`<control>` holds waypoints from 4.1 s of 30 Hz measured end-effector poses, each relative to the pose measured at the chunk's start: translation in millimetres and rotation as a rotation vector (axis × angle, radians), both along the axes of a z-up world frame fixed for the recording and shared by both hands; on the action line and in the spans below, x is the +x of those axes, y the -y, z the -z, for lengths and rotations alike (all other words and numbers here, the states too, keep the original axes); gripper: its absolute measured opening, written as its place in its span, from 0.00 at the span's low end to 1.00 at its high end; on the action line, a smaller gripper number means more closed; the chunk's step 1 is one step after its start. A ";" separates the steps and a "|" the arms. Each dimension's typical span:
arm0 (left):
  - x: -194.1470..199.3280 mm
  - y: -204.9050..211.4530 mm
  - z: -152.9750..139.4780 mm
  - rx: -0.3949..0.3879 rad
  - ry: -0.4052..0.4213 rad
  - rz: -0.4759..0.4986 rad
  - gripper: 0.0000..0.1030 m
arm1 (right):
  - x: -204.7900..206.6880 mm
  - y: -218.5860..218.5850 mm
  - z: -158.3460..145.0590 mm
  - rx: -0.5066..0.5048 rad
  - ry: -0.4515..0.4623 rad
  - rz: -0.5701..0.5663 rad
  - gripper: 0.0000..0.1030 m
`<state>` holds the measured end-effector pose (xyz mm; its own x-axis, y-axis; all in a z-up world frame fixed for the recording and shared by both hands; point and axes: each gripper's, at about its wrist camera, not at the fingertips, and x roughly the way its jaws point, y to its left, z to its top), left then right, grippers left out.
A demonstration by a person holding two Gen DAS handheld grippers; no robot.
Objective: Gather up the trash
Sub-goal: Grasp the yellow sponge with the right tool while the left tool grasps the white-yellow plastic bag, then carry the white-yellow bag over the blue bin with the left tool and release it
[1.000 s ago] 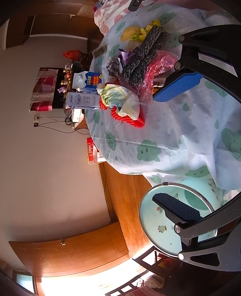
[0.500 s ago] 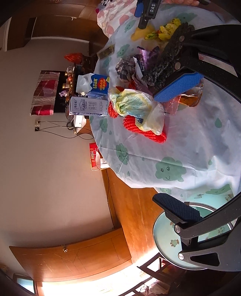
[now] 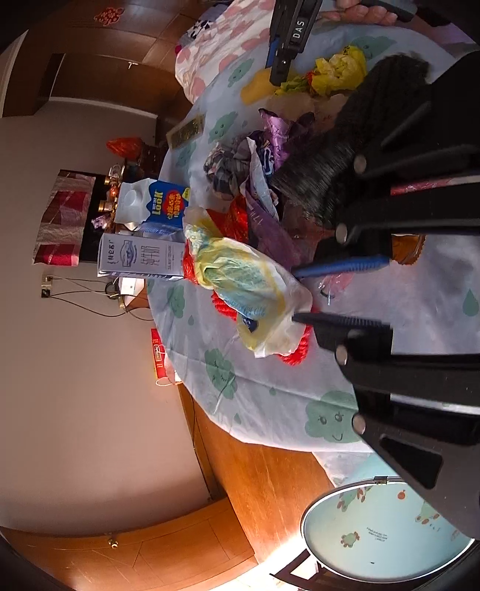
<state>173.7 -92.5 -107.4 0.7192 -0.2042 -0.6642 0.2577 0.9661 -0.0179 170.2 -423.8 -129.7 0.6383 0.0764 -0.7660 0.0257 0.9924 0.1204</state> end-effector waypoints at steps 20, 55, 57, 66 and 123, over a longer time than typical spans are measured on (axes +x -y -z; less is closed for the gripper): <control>-42.5 -46.1 -42.7 -0.027 0.115 -0.024 0.05 | -27.5 -43.7 -61.7 -0.039 0.195 -0.084 0.27; -100.0 -198.3 -44.5 0.044 0.121 -0.368 0.05 | -19.1 -264.1 -83.2 -0.017 0.258 -0.551 0.26; -101.8 -204.8 -43.0 0.049 0.117 -0.383 0.05 | -17.9 -272.6 -81.6 -0.018 0.252 -0.570 0.26; -109.9 -229.2 -40.3 0.066 0.102 -0.443 0.05 | -9.5 -307.9 -69.7 -0.026 0.222 -0.653 0.26; -119.5 -266.2 -24.4 0.085 0.037 -0.546 0.06 | -19.0 -405.2 -43.1 -0.065 0.169 -0.873 0.27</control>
<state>54.2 173.7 -83.0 0.7285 0.2580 -0.6345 -0.2817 0.9572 0.0658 151.1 -18.7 -86.6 0.4777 0.5479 -0.6867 -0.7555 0.6551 -0.0030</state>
